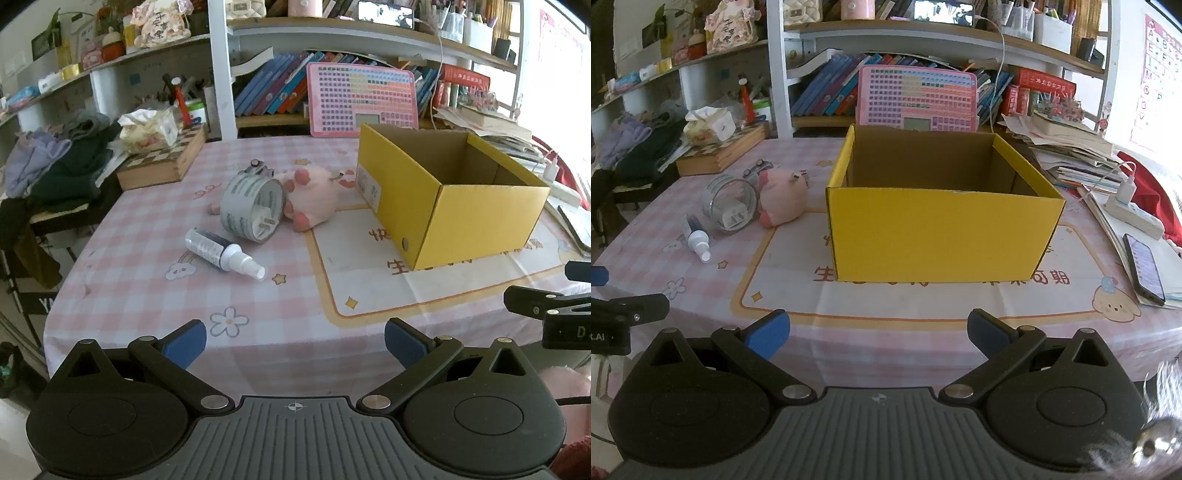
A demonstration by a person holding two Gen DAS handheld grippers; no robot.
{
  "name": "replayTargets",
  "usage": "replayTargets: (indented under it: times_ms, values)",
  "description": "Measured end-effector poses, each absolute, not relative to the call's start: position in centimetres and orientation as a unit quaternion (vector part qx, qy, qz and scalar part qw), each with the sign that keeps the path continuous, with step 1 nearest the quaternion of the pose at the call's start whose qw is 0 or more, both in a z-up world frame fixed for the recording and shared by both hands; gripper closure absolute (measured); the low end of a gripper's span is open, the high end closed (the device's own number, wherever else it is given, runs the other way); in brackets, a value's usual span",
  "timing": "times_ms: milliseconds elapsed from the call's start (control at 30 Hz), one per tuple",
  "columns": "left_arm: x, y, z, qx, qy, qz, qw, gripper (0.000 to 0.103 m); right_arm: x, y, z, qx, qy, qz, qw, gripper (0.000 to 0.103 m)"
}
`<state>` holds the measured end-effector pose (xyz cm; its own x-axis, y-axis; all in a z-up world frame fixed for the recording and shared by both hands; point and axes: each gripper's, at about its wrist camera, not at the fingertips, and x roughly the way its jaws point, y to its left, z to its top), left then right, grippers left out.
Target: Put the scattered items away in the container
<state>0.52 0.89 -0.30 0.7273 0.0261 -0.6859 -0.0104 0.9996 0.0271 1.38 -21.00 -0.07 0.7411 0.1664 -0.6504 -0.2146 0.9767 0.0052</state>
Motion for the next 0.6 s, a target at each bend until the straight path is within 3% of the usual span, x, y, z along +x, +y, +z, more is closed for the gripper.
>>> replayTargets:
  times_ms: [600]
  values:
    - [-0.03, 1.13, -0.69, 0.01, 0.38, 0.014, 0.925, 0.0, 0.97, -20.45, -0.35, -0.046, 0.352, 0.107, 0.929, 0.0]
